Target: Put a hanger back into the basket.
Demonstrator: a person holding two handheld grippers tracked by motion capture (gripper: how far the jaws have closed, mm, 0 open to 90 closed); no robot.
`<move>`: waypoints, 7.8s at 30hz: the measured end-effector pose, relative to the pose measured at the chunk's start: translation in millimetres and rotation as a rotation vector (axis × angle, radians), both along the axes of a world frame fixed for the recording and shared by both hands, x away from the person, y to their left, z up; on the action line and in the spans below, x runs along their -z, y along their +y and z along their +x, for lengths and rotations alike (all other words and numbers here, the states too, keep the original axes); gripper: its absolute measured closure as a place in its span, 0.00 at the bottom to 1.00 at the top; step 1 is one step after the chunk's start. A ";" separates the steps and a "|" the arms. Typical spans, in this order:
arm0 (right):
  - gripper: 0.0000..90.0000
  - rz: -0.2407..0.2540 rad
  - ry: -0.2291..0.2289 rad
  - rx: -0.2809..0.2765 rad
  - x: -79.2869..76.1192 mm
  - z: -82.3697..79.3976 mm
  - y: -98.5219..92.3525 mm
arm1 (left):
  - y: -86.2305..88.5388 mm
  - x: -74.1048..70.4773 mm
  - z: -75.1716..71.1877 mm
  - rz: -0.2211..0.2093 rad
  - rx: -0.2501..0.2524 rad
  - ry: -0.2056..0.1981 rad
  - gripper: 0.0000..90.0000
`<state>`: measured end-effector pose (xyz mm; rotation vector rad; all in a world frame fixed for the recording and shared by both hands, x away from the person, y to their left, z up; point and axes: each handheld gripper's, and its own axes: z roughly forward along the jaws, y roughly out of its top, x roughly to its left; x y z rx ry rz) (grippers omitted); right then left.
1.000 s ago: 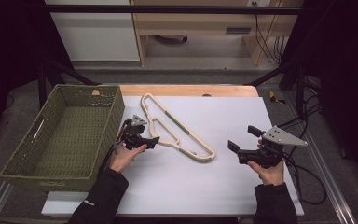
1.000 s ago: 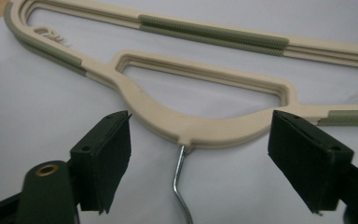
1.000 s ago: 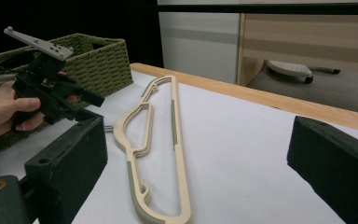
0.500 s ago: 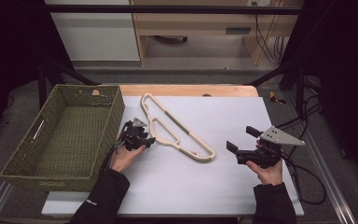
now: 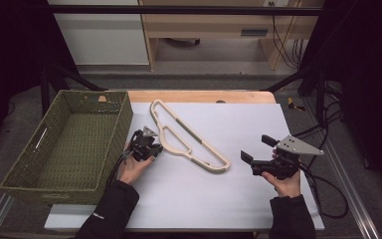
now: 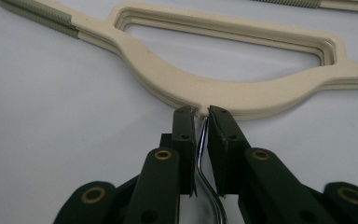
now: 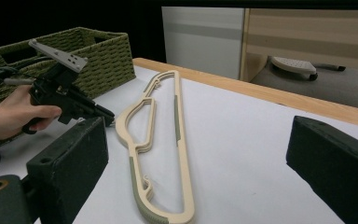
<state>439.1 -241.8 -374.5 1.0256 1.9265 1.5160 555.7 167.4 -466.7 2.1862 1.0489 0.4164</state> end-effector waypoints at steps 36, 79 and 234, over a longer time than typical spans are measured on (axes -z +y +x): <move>0.10 -0.034 0.037 -0.082 10.7 14.4 31.4 | -5.1 -25.0 -14.9 0.045 0.063 -0.044 0.99; 0.30 -0.213 0.134 -0.296 55.7 88.0 177.3 | -19.5 -65.3 -34.3 0.075 0.046 -0.030 0.99; 0.30 -0.161 0.017 -0.272 7.2 15.8 61.1 | -48.5 -100.3 -106.7 -0.114 0.417 -0.042 0.96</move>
